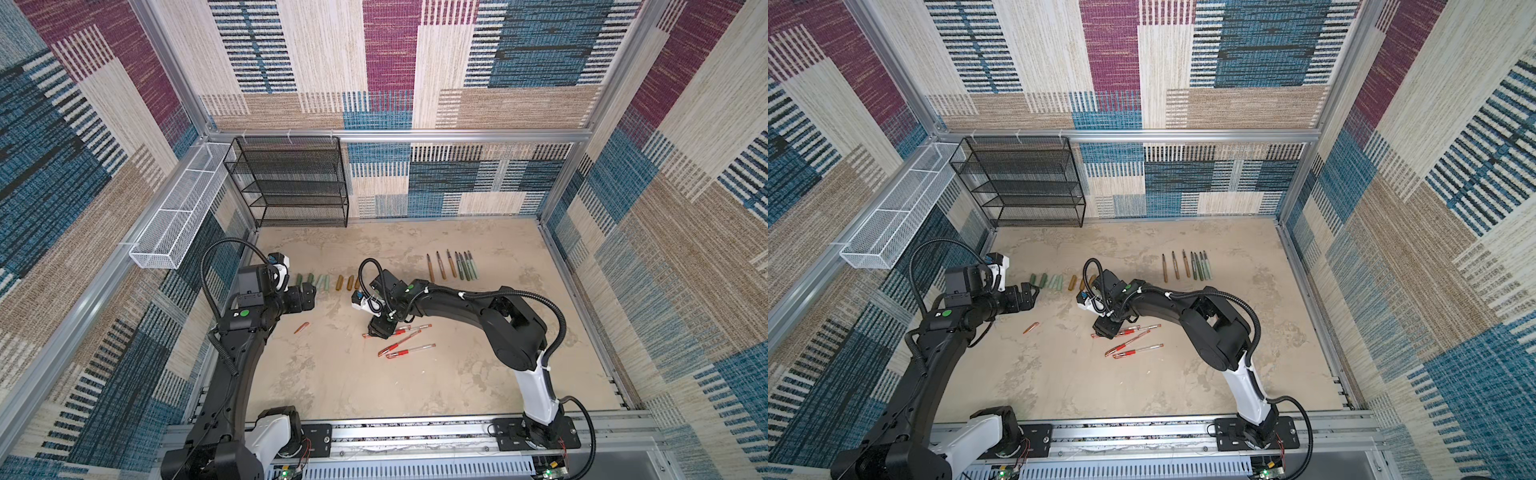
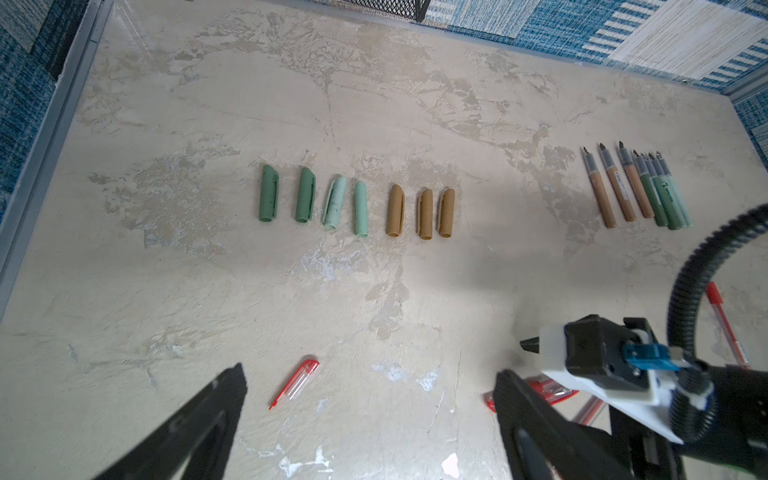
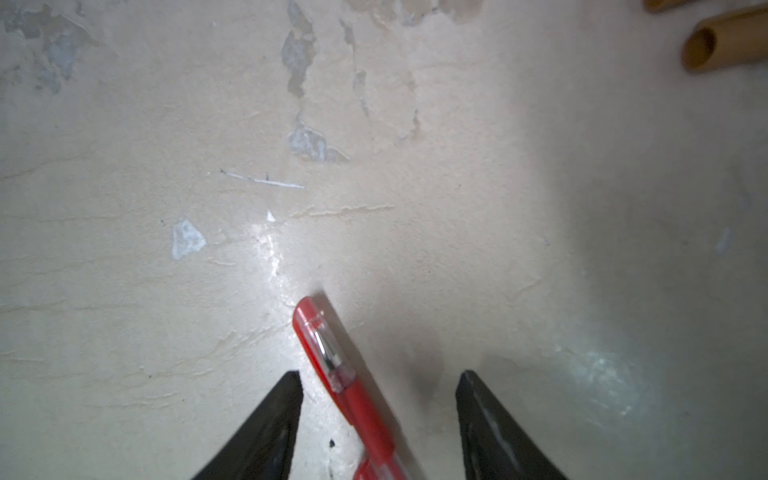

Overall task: Open the pen caps
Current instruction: 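Reach the right gripper to the red gel pen cluster, grasp one and lift it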

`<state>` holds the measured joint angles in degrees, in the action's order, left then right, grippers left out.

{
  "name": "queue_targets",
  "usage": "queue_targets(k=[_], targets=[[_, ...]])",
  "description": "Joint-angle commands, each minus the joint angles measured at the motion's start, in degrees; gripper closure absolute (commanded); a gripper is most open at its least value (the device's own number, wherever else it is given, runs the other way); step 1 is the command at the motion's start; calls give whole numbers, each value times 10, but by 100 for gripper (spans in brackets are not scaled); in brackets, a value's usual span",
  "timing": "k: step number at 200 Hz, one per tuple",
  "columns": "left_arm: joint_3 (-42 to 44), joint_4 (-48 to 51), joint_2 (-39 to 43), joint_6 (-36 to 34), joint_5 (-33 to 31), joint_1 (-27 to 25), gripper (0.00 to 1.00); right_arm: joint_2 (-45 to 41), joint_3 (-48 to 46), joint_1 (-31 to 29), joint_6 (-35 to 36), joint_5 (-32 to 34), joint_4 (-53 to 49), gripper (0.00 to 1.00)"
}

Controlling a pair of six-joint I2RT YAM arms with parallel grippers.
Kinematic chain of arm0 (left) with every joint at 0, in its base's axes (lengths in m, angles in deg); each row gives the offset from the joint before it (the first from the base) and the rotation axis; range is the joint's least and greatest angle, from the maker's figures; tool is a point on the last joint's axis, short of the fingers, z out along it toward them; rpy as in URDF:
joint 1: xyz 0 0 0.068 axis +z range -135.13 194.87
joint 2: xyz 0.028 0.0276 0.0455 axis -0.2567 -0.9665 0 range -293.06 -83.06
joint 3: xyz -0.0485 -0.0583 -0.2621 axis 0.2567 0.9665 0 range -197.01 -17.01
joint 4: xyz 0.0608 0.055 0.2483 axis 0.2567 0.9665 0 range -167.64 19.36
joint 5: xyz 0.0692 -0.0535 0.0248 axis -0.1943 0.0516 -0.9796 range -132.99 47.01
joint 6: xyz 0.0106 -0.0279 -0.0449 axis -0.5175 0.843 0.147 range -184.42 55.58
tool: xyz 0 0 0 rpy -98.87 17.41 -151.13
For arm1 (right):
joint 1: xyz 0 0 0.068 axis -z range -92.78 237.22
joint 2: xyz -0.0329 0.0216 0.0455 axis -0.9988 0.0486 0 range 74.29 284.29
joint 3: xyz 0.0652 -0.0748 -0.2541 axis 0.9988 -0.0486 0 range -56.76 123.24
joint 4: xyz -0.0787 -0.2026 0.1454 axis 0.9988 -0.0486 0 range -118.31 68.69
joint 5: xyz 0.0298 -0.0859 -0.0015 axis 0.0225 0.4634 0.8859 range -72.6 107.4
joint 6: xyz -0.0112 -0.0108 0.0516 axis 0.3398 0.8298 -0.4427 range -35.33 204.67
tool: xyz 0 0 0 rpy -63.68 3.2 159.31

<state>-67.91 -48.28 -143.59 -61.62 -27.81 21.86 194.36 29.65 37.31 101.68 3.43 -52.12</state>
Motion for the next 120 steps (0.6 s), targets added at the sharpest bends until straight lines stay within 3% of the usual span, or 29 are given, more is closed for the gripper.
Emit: queue_targets(k=[1, 53, 120], targets=[[-6, -2, -3, 4, -5, 1, 3, 5, 2, -1, 26, -11, -2, 38], [-7, -2, -6, 6, -3, 4, 3, 29, 17, 3, 37, 52, -12, 44], [-10, -1, -7, 10, -3, 4, 3, 65, 85, 59, 39, 95, -57, 48]])
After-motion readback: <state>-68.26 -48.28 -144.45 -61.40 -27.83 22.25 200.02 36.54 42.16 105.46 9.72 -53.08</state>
